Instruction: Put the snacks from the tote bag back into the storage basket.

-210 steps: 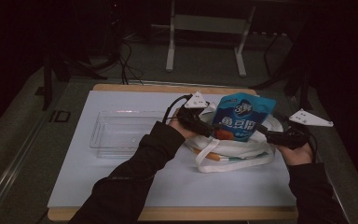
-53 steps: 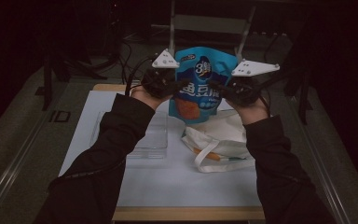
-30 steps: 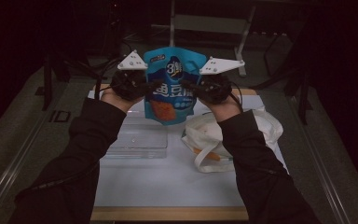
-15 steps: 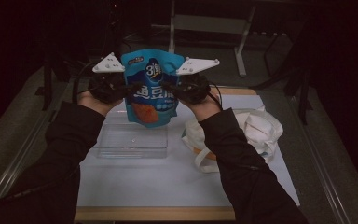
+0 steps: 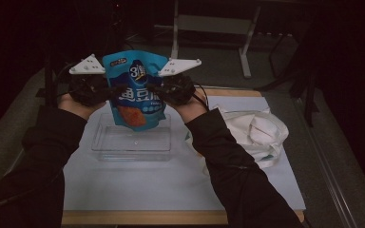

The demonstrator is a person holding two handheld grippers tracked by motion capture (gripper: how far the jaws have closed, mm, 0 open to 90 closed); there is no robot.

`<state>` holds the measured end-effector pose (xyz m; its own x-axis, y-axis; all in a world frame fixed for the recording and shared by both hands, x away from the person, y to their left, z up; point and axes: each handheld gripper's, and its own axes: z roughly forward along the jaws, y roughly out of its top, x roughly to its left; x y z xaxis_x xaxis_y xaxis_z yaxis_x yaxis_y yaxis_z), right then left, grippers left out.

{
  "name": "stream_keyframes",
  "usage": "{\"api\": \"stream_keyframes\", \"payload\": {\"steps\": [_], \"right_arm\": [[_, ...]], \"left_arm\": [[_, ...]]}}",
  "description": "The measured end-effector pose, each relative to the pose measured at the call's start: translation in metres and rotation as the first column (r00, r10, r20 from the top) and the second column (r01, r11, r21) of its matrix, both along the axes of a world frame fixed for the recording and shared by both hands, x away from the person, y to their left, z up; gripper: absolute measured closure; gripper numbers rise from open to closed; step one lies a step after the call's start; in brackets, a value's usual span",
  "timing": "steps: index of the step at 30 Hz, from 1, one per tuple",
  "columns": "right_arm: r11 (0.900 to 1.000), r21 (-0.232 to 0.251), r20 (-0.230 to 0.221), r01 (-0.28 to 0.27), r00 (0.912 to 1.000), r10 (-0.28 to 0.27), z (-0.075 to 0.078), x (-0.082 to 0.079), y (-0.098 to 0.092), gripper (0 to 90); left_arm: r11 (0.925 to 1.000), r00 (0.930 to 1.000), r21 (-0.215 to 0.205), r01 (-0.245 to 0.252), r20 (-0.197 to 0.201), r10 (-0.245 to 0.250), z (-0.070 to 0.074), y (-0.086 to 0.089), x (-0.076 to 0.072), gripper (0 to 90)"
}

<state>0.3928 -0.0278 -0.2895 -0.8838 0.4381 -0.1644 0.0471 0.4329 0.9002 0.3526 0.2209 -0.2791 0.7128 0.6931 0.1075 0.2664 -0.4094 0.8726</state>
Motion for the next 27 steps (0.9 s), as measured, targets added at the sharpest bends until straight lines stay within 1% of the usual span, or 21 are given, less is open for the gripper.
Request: {"api": "stream_keyframes", "payload": {"steps": [4, 8, 11, 13, 14, 16, 18, 20, 27], "right_arm": [[1.0, 0.005, -0.001, 0.002, 1.0, -0.002, 0.0, -0.001, 0.003, 88.8], [1.0, -0.004, -0.007, 0.011, 0.9999, -0.011, -0.005, 0.0, 0.004, 88.9], [1.0, -0.018, -0.019, 0.015, 0.9997, -0.016, -0.011, 0.0, 0.007, 88.8], [1.0, -0.024, -0.019, 0.019, 0.9996, -0.02, -0.016, 0.0, 0.009, 88.8], [0.999, -0.026, -0.022, 0.02, 0.9996, -0.02, -0.018, 0.0, 0.009, 88.8], [0.999, -0.028, -0.031, 0.018, 0.9993, -0.019, -0.023, 0.001, 0.011, 88.9], [1.0, -0.026, -0.043, 0.018, 0.9989, -0.019, -0.028, 0.002, 0.012, 88.8], [1.0, -0.022, -0.056, 0.015, 0.9983, -0.016, -0.033, 0.003, 0.014, 88.9], [0.999, -0.036, -0.068, 0.012, 0.9976, -0.014, -0.048, 0.001, 0.022, 88.9]], "left_arm": [[0.9999, 0.9999, 0.004, 0.014, 0.006, -0.014, -0.001, 0.003, 0.001, 90.0], [0.9993, 0.9994, -0.015, 0.033, 0.002, -0.033, -0.011, 0.006, 0.005, 90.0], [0.9988, 0.9991, -0.025, 0.041, -0.009, -0.041, -0.02, 0.01, 0.007, 90.0], [0.9986, 0.9989, -0.034, 0.041, -0.021, -0.042, -0.025, 0.012, 0.009, 90.0], [0.9987, 0.9989, -0.028, 0.042, -0.02, -0.043, -0.027, 0.012, 0.009, 90.0], [0.9986, 0.9985, -0.031, 0.042, -0.035, -0.043, -0.032, 0.014, 0.01, 90.0], [0.9986, 0.998, -0.023, 0.048, -0.039, -0.048, -0.036, 0.016, 0.011, 90.0], [0.9984, 0.9976, -0.028, 0.049, -0.047, -0.05, -0.04, 0.018, 0.011, 90.0], [0.9976, 0.9961, -0.044, 0.053, -0.069, -0.056, -0.058, 0.027, 0.01, 90.0]]}}
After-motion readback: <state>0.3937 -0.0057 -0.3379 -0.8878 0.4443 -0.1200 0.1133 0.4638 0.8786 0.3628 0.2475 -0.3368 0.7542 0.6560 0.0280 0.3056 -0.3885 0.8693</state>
